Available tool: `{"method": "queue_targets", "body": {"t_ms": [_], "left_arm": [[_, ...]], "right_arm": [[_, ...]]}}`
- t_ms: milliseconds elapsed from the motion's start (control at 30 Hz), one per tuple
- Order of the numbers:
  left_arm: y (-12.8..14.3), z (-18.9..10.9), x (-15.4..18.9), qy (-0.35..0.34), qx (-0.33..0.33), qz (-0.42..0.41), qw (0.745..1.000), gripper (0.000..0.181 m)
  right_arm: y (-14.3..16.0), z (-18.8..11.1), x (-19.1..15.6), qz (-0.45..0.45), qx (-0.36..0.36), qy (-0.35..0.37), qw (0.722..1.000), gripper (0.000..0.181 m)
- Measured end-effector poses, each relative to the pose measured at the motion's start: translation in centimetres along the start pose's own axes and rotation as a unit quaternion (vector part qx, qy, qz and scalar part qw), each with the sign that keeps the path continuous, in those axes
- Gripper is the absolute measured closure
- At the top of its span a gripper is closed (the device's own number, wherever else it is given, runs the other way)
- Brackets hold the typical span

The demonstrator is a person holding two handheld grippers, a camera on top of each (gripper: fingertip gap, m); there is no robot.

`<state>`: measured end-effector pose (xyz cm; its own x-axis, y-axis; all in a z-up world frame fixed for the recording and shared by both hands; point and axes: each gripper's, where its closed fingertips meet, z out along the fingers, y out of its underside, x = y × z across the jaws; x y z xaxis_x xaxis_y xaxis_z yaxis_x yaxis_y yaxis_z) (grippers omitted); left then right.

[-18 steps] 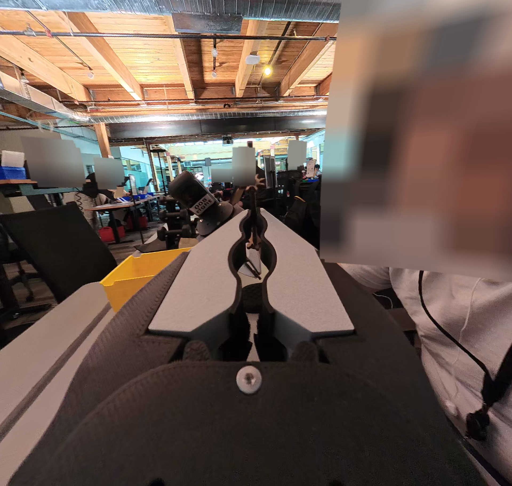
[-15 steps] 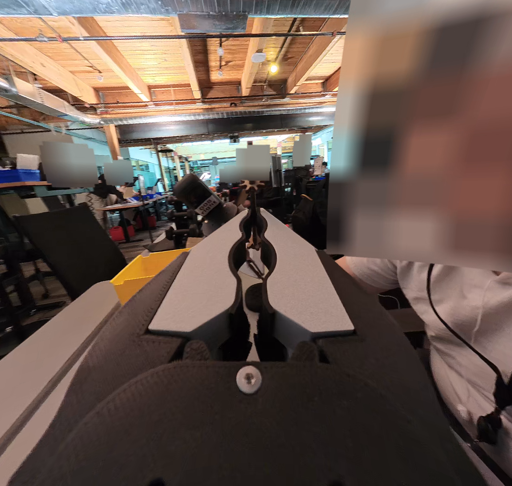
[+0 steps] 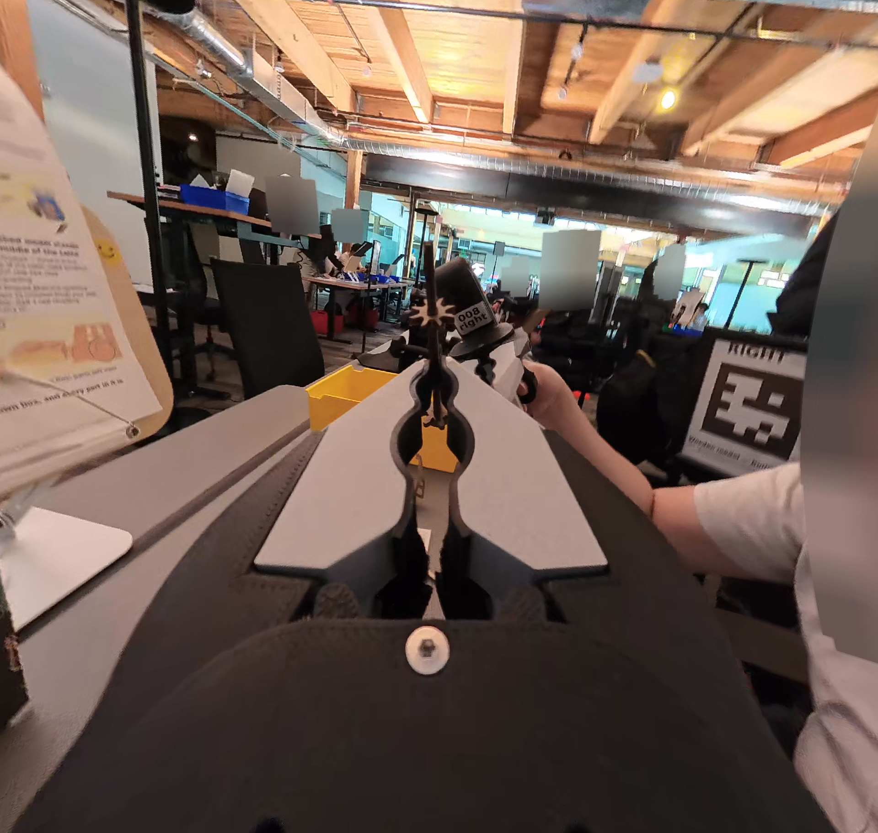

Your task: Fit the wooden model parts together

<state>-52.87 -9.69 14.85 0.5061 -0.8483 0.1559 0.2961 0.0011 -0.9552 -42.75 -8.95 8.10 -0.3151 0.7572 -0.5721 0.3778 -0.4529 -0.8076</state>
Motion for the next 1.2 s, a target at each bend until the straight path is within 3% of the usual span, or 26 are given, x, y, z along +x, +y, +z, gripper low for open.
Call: {"method": "queue_targets", "body": {"t_ms": [233,400,700,833,967,1033,1200], "left_arm": [[-1.1,-1.2,-0.6,-0.030,0.008,0.009,0.999,0.181],[-1.3,-1.1,0.2,-0.045,-0.005,0.055,0.997,0.181],[0.3,-0.2,0.8,-0.087,-0.076,0.165,0.979,0.181],[2.9,0.4,0.5,-0.095,-0.159,0.250,0.950,0.181],[7.5,0.9,-0.4,-0.085,-0.261,0.340,0.899,0.181],[9.0,1.1,-1.0,-0.092,-0.287,0.371,0.878,0.181],[10.7,0.9,-1.1,-0.071,-0.308,0.416,0.853,0.181]], "right_arm": [[-4.2,-3.9,-0.8,-0.063,0.126,0.037,0.989,0.180],[-5.6,-6.6,-1.8,-0.172,0.157,0.120,0.965,0.180],[-6.4,-7.7,-2.8,-0.229,0.177,0.150,0.945,0.180],[-6.3,-7.2,-2.8,-0.247,0.173,0.149,0.942,0.180],[-6.2,-6.8,-2.4,-0.269,0.163,0.158,0.936,0.180],[-5.6,-6.4,-1.8,-0.268,0.141,0.167,0.938,0.180],[-4.4,-4.7,-1.2,-0.256,0.102,0.148,0.950,0.180]]}}
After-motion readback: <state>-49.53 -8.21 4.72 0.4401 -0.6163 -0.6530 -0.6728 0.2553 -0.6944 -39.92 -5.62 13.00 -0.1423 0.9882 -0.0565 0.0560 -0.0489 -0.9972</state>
